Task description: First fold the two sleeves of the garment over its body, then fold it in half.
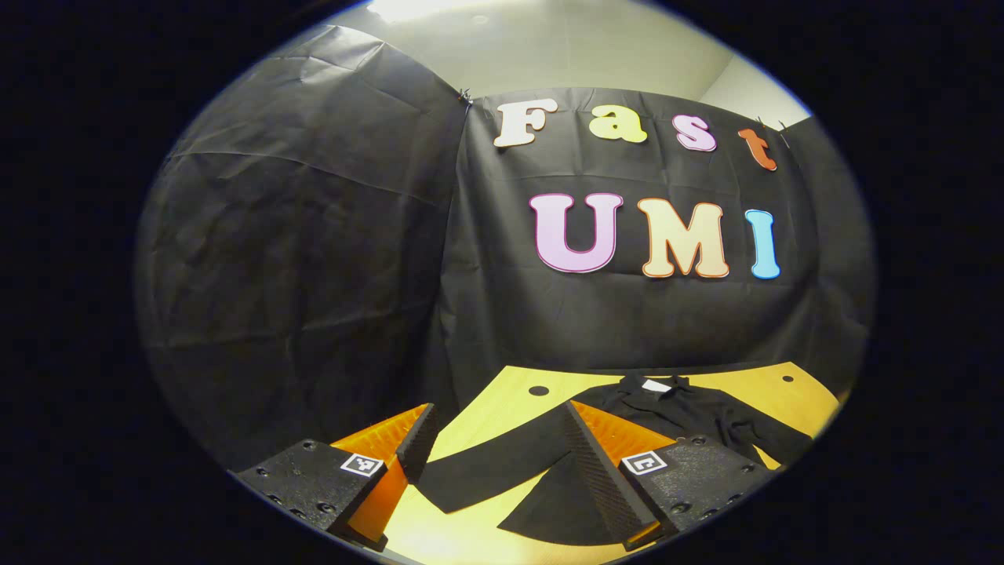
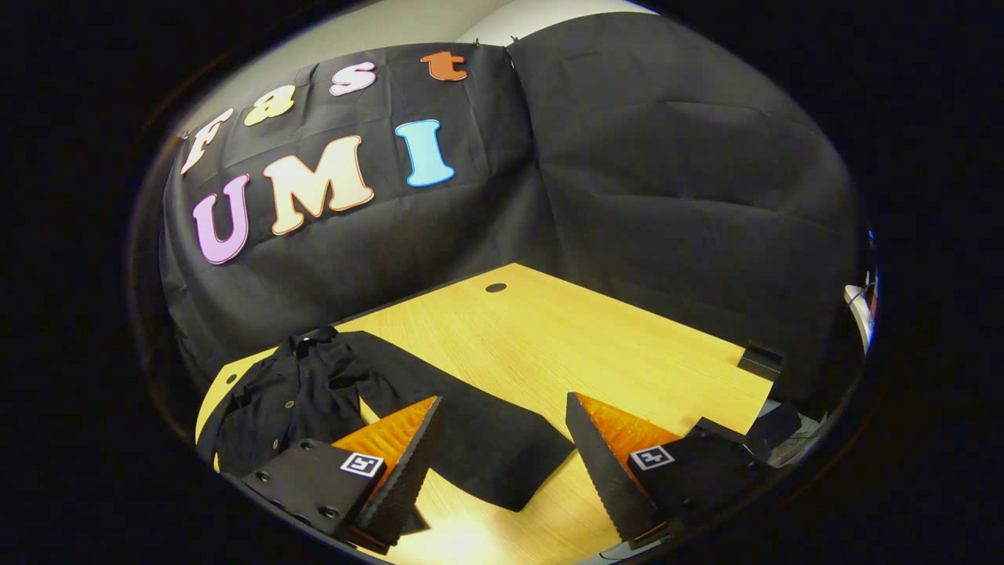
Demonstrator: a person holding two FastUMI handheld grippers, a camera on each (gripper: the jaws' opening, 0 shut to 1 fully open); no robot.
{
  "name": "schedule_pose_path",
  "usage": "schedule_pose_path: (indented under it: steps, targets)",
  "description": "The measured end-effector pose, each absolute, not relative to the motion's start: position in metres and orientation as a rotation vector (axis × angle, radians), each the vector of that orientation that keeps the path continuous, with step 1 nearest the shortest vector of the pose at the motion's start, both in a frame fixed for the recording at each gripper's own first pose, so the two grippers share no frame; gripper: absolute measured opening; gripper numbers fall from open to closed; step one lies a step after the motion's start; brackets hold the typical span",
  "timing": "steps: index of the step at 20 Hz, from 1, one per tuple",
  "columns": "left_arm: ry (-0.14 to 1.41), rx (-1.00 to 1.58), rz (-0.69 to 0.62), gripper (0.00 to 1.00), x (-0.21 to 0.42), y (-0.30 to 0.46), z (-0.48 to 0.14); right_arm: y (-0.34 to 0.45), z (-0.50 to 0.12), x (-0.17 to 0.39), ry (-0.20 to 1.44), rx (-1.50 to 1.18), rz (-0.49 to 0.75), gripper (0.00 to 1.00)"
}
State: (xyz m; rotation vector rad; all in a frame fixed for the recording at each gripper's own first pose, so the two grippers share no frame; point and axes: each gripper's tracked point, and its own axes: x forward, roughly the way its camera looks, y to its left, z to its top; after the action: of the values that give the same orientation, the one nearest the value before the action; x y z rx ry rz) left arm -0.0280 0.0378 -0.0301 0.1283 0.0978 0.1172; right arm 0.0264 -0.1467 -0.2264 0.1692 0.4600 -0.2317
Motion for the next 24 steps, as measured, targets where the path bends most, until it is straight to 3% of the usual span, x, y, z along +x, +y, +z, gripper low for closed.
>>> schedule_pose_path:
  steps: [5, 6, 8, 10, 11, 13, 14, 18, 19, 21, 22, 24]
  targets:
    - [0.113, 0.135, 0.123, 0.94, -0.029, 0.040, -0.038, -0.143, -0.242, 0.025, 0.515, 0.149, -0.223, 0.98]
    - [0.122, 0.138, 0.120, 0.94, -0.029, 0.040, -0.041, -0.141, -0.242, 0.025, 0.520, 0.142, -0.219, 0.93]
    - [0.149, 0.135, 0.109, 0.94, -0.026, 0.036, -0.050, -0.138, -0.245, 0.028, 0.526, 0.127, -0.212, 0.98]
    - [0.162, 0.126, 0.096, 0.94, -0.022, 0.031, -0.054, -0.133, -0.253, 0.029, 0.543, 0.122, -0.200, 0.93]
    - [0.161, 0.125, 0.089, 0.94, -0.020, 0.029, -0.054, -0.132, -0.258, 0.030, 0.553, 0.121, -0.196, 0.98]
    - [0.155, 0.131, 0.079, 0.94, -0.016, 0.025, -0.054, -0.129, -0.267, 0.031, 0.570, 0.121, -0.190, 0.94]
    - [0.155, 0.137, 0.074, 0.94, -0.016, 0.024, -0.054, -0.128, -0.271, 0.032, 0.575, 0.115, -0.187, 0.98]
    - [0.168, 0.148, 0.075, 0.94, -0.016, 0.025, -0.058, -0.135, -0.294, 0.033, 0.623, 0.088, -0.192, 0.98]
    - [0.170, 0.149, 0.079, 0.94, -0.016, 0.025, -0.059, -0.136, -0.296, 0.033, 0.630, 0.092, -0.195, 0.94]
    - [0.169, 0.152, 0.083, 0.94, -0.016, 0.026, -0.058, -0.141, -0.303, 0.034, 0.648, 0.102, -0.206, 0.98]
    - [0.168, 0.155, 0.085, 0.94, -0.016, 0.027, -0.057, -0.146, -0.309, 0.036, 0.653, 0.105, -0.208, 0.94]
    - [0.169, 0.158, 0.086, 0.94, -0.017, 0.026, -0.059, -0.150, -0.315, 0.036, 0.668, 0.101, -0.205, 0.98]
